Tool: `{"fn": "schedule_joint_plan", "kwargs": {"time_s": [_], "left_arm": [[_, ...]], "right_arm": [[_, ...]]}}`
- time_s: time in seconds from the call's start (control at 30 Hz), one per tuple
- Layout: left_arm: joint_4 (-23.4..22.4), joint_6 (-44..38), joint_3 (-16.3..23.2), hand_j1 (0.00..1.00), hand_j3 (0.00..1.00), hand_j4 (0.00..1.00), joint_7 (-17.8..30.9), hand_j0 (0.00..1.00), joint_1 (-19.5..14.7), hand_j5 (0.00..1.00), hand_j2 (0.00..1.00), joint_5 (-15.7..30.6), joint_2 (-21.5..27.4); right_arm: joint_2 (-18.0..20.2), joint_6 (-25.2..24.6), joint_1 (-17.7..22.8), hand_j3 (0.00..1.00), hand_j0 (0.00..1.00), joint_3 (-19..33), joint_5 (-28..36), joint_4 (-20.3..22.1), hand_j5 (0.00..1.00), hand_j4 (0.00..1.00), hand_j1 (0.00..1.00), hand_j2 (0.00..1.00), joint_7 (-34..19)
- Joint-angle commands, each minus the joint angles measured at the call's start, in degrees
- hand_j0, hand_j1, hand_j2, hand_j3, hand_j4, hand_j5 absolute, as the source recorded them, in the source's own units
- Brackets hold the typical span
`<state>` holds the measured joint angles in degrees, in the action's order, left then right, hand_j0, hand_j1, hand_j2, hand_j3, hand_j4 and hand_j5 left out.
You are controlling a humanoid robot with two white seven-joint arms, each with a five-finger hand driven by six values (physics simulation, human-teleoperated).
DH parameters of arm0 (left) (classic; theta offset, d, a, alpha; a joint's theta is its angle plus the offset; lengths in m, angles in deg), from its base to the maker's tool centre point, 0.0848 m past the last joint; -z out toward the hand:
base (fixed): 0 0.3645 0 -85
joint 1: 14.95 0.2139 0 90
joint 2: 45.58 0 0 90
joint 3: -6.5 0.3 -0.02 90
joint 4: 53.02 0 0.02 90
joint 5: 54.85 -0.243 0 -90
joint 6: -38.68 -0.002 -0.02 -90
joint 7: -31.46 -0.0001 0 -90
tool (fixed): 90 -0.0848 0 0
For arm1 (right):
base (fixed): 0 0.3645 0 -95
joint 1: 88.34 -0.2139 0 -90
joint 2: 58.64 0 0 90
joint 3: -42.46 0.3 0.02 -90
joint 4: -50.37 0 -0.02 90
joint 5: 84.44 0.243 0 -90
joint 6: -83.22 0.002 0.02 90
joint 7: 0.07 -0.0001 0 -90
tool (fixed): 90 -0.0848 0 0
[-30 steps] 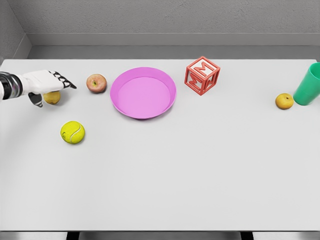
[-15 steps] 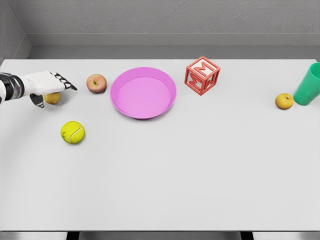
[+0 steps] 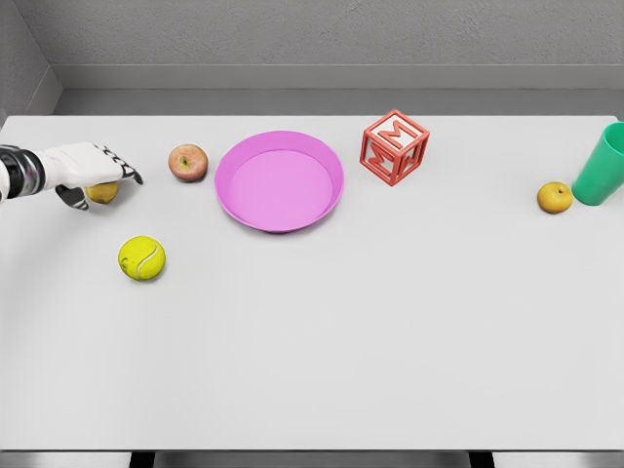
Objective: Put the lemon on the plate with left arm
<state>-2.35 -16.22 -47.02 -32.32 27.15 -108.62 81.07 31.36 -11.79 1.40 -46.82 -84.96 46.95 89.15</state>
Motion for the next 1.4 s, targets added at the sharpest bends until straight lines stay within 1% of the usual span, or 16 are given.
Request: {"fn": "schedule_joint_plan", "kwargs": {"time_s": [0.0,0.07,0.13,0.2,0.37,0.53,0.7,0.73,1.07,1.2,1.3,1.37], "left_arm": [[-0.13,-0.11,-0.09,0.81,0.81,0.81,-0.02,0.81,0.0,0.81,0.81,0.16,0.09],[-0.13,-0.11,-0.09,0.78,0.78,0.78,0.06,0.78,0.0,0.78,0.78,0.16,0.09],[-0.04,-0.11,-0.09,0.7,0.7,0.7,0.06,0.7,0.0,0.7,0.7,0.25,0.09],[-0.13,-0.11,-0.09,0.69,0.69,0.69,0.06,0.69,0.0,0.69,0.69,0.25,0.09],[-0.04,-0.11,-0.18,0.6,0.6,0.6,0.15,0.6,0.09,0.6,0.6,0.33,0.26],[-0.04,-0.11,-0.09,0.57,0.57,0.57,0.15,0.57,0.26,0.57,0.57,0.42,0.44],[-0.04,-0.11,-0.18,0.49,0.49,0.49,0.24,0.49,0.35,0.49,0.49,0.33,0.44],[0.04,-0.11,-0.09,0.46,0.46,0.46,0.24,0.46,0.35,0.46,0.46,0.34,0.44],[0.4,-0.11,-0.18,0.41,0.41,0.41,0.15,0.41,0.44,0.41,0.41,0.69,0.62],[0.92,-0.11,-0.27,0.4,0.4,0.4,0.06,0.4,0.7,0.4,0.4,0.86,0.79],[2.86,-0.11,-0.36,0.4,0.4,0.4,0.06,0.4,0.88,0.4,0.4,1.04,1.05],[3.21,-0.11,-0.36,0.4,0.4,0.4,0.06,0.4,0.97,0.4,0.4,1.04,1.05]], "right_arm": [[0.0,0.0,0.0,1.0,1.0,-0.01,-0.01,-0.01,1.0,1.0,1.0,1.0,-0.01],[0.0,0.0,0.0,1.0,1.0,-0.01,-0.01,-0.09,1.0,1.0,1.0,1.0,-0.01],[0.0,0.0,0.0,1.0,1.0,-0.01,-0.01,-0.01,1.0,1.0,1.0,1.0,-0.01],[0.0,0.0,0.0,1.0,1.0,-0.01,-0.01,-0.09,1.0,1.0,1.0,1.0,-0.01],[0.0,0.0,0.0,1.0,1.0,-0.01,-0.01,-0.01,1.0,1.0,1.0,1.0,-0.01],[0.0,0.0,0.0,1.0,1.0,-0.01,-0.01,-0.01,1.0,1.0,1.0,1.0,-0.01],[0.0,0.0,0.0,1.0,1.0,-0.01,-0.01,-0.01,1.0,1.0,1.0,1.0,-0.01],[0.0,0.0,0.0,1.0,1.0,-0.01,-0.01,-0.01,1.0,1.0,1.0,1.0,-0.01],[0.0,0.0,0.0,1.0,1.0,-0.01,-0.01,-0.01,1.0,1.0,1.0,1.0,-0.01],[0.0,0.0,0.0,1.0,1.0,-0.01,-0.01,-0.01,1.0,1.0,1.0,1.0,-0.01],[0.0,0.0,0.0,1.0,1.0,-0.01,-0.01,-0.01,1.0,1.0,1.0,1.0,-0.01],[0.0,0.0,0.0,1.0,1.0,-0.01,-0.01,-0.01,1.0,1.0,1.0,1.0,-0.01]]}}
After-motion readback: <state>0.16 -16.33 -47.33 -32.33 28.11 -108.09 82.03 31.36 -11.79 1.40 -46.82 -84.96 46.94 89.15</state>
